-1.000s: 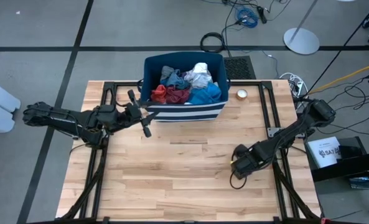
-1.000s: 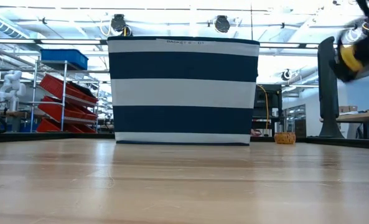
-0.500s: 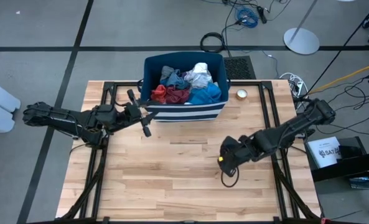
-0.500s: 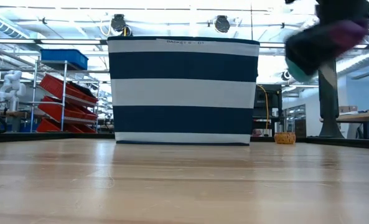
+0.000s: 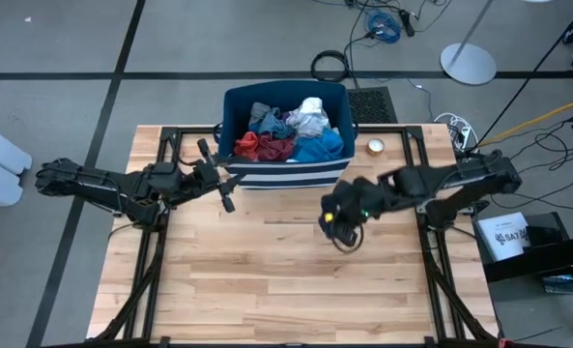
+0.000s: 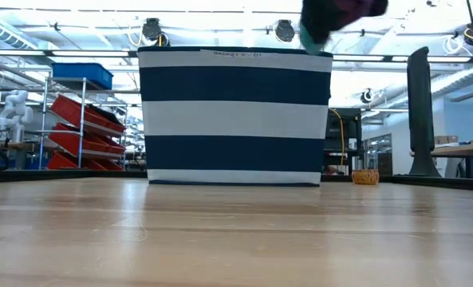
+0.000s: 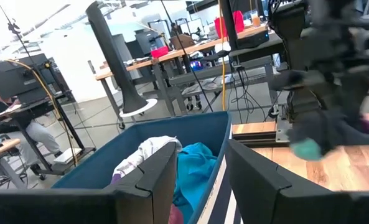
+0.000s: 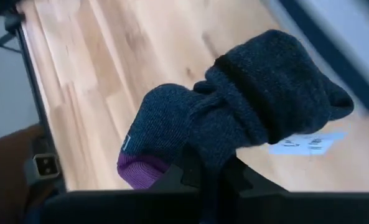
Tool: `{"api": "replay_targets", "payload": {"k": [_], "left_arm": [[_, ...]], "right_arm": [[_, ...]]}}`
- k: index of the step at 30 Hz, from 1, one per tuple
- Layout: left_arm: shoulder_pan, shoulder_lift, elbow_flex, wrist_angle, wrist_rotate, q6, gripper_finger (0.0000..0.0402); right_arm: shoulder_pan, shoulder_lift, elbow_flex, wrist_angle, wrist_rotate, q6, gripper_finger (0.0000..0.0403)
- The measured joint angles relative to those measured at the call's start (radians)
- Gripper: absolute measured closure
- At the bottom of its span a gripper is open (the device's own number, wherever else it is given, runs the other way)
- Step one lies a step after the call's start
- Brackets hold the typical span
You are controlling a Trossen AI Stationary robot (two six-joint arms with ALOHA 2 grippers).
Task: Sort clothes
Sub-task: Put the black socks into the blue laundry organizer
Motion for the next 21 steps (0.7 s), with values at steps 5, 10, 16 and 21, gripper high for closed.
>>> {"api": "replay_targets", "payload": {"k": [5,10,16,21], "left_arm": [[0.001,0.000,0.000,0.000,0.000,0.003,0.0253],[0.015,0.000,0.000,0.000,0.000,0.002,0.0253],[0.030,0.000,0.000,-0.004,0.000,0.000,0.0253],[0.034,0.000,0.000,-0.007,0.000,0.001,0.0253]], "right_arm": [[-0.120,0.000,0.077,0.054,0.063,-0.214,0.0401],[-0.269,0.000,0.150,0.184,0.105,-0.436,0.0401],[-0.496,0.012,0.164,0.368,0.049,-0.598,0.0401],[-0.653,0.103,0.163,0.475,-0.182,-0.613,0.0401]]}}
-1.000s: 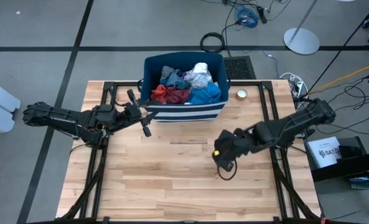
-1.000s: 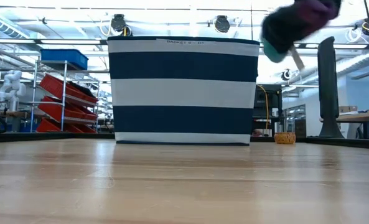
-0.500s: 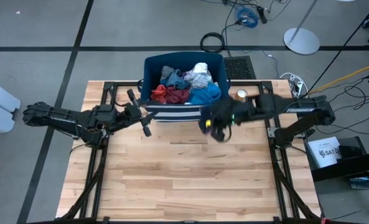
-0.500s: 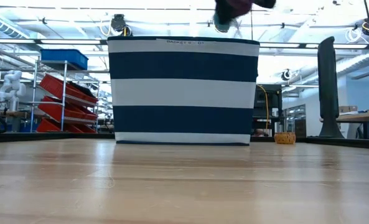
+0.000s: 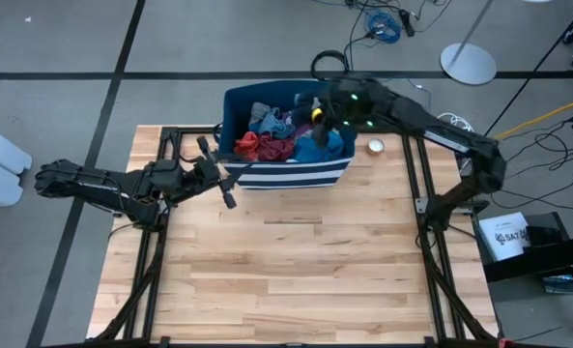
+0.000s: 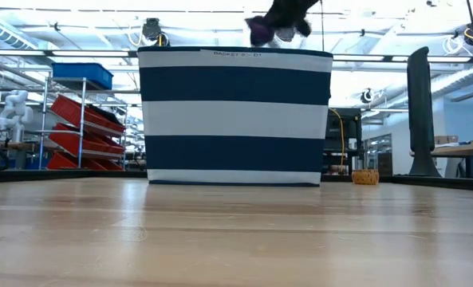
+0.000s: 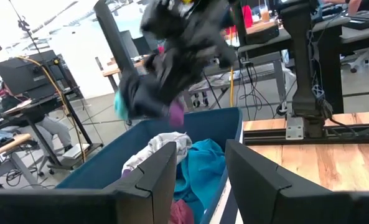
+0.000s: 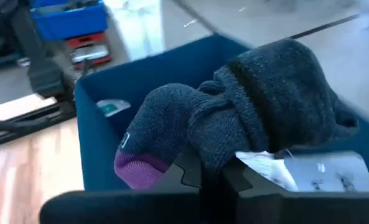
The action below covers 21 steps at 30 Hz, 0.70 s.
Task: Sort clothes
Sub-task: Put the black socks into the blue laundry organizer
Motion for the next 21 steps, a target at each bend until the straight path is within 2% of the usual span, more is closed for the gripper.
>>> {"api": "replay_targets", "payload": {"k": [3,7,10,16,21], "left_arm": [[0.000,0.000,0.000,0.000,0.000,0.000,0.0253],[0.000,0.001,0.000,-0.001,0.000,0.001,0.0253],[0.000,0.001,0.000,-0.001,0.000,0.001,0.0253],[0.000,0.001,0.000,-0.002,0.000,0.001,0.0253],[0.004,0.001,0.000,-0.002,0.000,0.001,0.0253]], "right_arm": [[-0.046,0.070,-0.001,0.017,-0.083,-0.019,0.0401],[-0.077,0.147,-0.001,-0.016,-0.065,-0.082,0.0401],[-0.095,0.183,-0.001,-0.095,0.024,-0.120,0.0401],[-0.128,0.232,-0.001,-0.307,0.289,-0.168,0.0401],[-0.139,0.246,-0.001,-0.390,0.305,-0.167,0.0401]]}}
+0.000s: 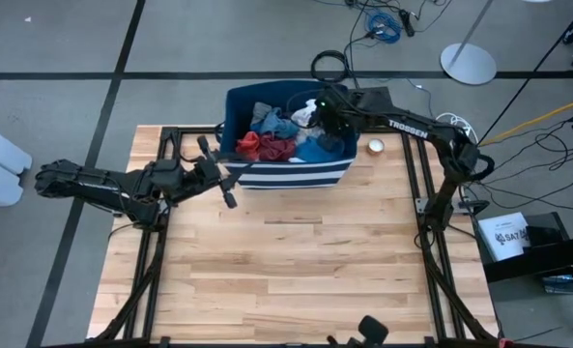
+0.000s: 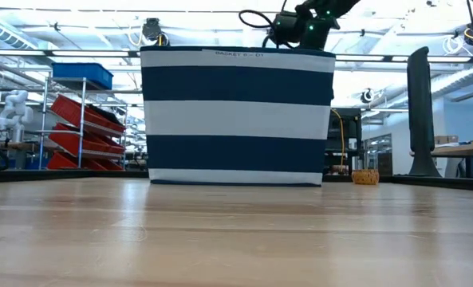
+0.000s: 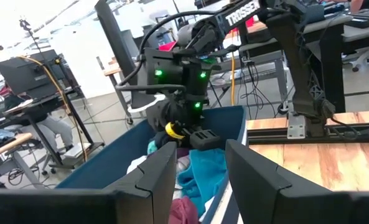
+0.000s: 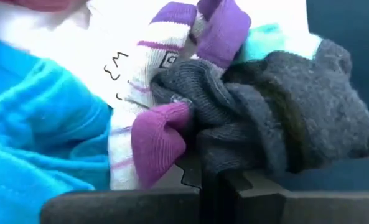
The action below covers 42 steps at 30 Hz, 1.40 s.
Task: Sort clothes
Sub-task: Put the black socks into the blue laundry organizer
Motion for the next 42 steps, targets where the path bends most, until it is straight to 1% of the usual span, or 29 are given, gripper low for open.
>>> {"api": "replay_targets", "payload": {"k": [2,6,8,20,23,27,29,35,38,42], "left_arm": [[0.007,0.000,0.000,0.000,0.000,-0.002,0.0253],[0.018,0.005,0.000,0.001,0.000,-0.009,0.0253],[0.020,0.011,0.000,-0.001,0.000,-0.009,0.0253],[0.021,0.032,-0.001,0.002,0.000,0.000,0.0253],[0.021,0.032,-0.001,0.001,0.000,0.000,0.0253],[0.021,0.032,-0.001,0.001,0.000,0.000,0.0253],[0.021,0.032,-0.001,0.001,0.000,0.000,0.0253],[0.021,0.032,-0.001,0.001,0.000,0.001,0.0253],[0.022,0.032,-0.001,0.001,-0.001,0.001,0.0253],[0.022,0.032,-0.001,0.001,-0.001,0.001,0.0253]], "right_arm": [[0.004,-0.002,0.000,0.003,-0.014,-0.007,0.0401],[0.007,-0.005,0.000,0.033,-0.141,-0.014,0.0401],[0.008,-0.006,0.000,0.048,-0.185,-0.027,0.0400],[0.001,-0.007,0.000,0.089,-0.202,-0.005,0.0344],[0.001,-0.006,0.000,0.097,-0.172,-0.004,0.0318],[0.007,-0.004,-0.001,0.104,-0.040,-0.007,0.0270],[0.007,-0.004,-0.001,0.103,-0.010,-0.007,0.0244],[0.008,-0.004,-0.001,0.100,-0.013,0.024,0.0170],[0.010,-0.006,0.001,0.100,-0.018,0.019,0.0140],[0.010,-0.007,0.073,0.033,-0.023,0.014,0.0112]]}}
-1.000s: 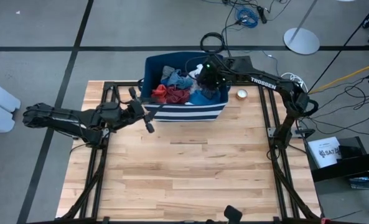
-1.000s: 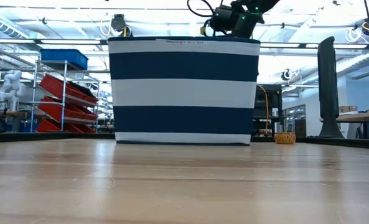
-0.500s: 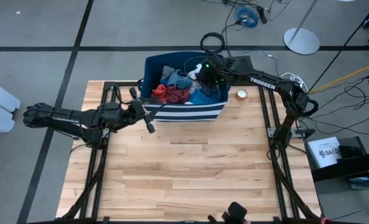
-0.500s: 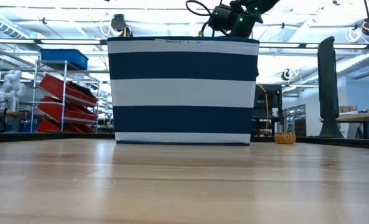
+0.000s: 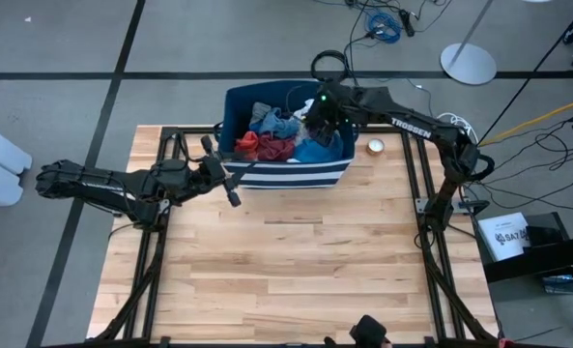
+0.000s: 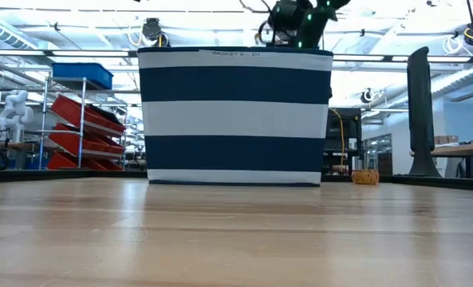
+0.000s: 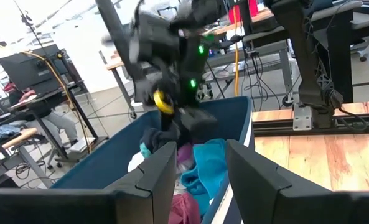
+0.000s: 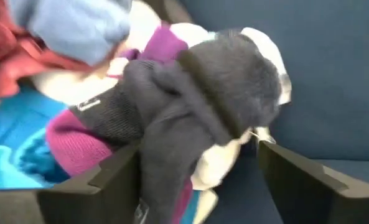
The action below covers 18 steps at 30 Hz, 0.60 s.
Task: Sort clothes
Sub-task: Put the black socks into the blue laundry organizer, then return to Home Position
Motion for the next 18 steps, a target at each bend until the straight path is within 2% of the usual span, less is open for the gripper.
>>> {"api": "replay_targets", "payload": {"k": [4,13,18], "left_arm": [[0.000,0.000,0.000,0.000,0.000,0.000,0.0253],[0.020,0.000,0.000,-0.029,0.000,-0.007,0.0253],[0.019,0.000,0.000,-0.050,0.000,-0.008,0.0253]], "right_arm": [[0.006,-0.003,0.124,-0.088,-0.020,-0.002,0.0100],[0.048,-0.004,0.416,-0.263,-0.194,0.027,0.0099],[0.081,-0.036,0.473,-0.367,-0.283,0.054,0.0099]]}}
